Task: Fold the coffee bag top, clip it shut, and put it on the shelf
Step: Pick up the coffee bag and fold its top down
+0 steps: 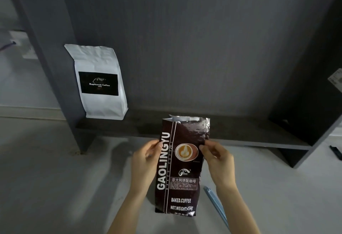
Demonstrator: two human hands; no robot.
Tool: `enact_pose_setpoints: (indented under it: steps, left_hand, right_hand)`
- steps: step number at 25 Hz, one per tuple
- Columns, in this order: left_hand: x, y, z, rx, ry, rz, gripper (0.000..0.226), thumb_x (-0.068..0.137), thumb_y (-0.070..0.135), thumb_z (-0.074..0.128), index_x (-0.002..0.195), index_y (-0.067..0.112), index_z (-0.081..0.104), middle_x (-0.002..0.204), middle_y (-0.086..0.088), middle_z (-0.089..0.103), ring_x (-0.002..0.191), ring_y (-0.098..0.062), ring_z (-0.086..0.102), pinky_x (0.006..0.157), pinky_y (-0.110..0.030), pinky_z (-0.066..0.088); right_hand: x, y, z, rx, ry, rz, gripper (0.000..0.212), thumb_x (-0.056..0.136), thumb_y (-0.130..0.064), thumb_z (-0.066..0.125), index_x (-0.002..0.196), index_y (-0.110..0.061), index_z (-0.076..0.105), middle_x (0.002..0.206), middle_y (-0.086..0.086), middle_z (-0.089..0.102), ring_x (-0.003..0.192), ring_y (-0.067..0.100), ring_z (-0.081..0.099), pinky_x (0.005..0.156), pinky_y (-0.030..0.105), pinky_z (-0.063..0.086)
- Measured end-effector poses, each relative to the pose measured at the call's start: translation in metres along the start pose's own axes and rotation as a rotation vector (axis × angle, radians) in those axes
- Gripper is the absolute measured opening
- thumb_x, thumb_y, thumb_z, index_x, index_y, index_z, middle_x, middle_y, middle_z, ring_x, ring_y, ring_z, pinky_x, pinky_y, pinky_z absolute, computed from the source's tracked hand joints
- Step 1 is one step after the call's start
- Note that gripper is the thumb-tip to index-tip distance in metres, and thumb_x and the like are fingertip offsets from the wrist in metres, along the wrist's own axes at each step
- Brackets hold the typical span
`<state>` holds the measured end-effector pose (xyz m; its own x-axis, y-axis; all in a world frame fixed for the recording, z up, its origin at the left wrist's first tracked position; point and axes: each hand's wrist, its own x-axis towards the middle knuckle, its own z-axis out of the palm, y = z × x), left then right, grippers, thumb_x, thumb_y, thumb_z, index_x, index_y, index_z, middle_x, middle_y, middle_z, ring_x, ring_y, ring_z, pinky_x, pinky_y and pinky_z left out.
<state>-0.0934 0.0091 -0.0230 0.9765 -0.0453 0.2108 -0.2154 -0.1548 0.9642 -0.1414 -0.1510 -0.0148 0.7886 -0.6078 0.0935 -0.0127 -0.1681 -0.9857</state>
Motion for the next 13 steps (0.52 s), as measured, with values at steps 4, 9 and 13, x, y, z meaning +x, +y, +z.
enact_pose_setpoints:
  steps: [4, 9, 13]
  left_hand:
    - [-0.012, 0.005, -0.003, -0.045, -0.035, 0.013, 0.012, 0.084, 0.018, 0.056, 0.083, 0.026, 0.064, 0.066, 0.021, 0.068, 0.068, 0.01, 0.063, 0.06, -0.001, 0.045]
    - [-0.016, 0.007, -0.002, -0.067, -0.063, 0.003, 0.022, 0.085, 0.022, 0.055, 0.106, 0.027, 0.057, 0.072, 0.012, 0.066, 0.06, 0.003, 0.062, 0.054, -0.005, 0.045]
    - [-0.018, 0.009, -0.004, -0.084, -0.201, -0.029, 0.025, 0.086, 0.024, 0.052, 0.108, 0.035, 0.056, 0.08, 0.01, 0.067, 0.062, 0.01, 0.059, 0.053, -0.004, 0.042]
  right_hand:
    - [-0.009, 0.003, -0.011, 0.079, 0.005, 0.011, 0.012, 0.077, -0.01, 0.065, 0.086, -0.016, 0.069, 0.093, 0.001, 0.062, 0.078, 0.008, 0.06, 0.064, 0.016, 0.045]
    - [-0.015, 0.003, -0.018, 0.16, -0.032, 0.018, 0.013, 0.077, -0.005, 0.064, 0.079, -0.016, 0.068, 0.073, -0.004, 0.069, 0.058, -0.004, 0.063, 0.054, 0.004, 0.048]
    - [-0.018, 0.005, -0.024, 0.233, -0.039, 0.04, 0.013, 0.076, -0.004, 0.065, 0.074, -0.016, 0.068, 0.065, -0.007, 0.07, 0.056, -0.003, 0.064, 0.055, 0.006, 0.051]
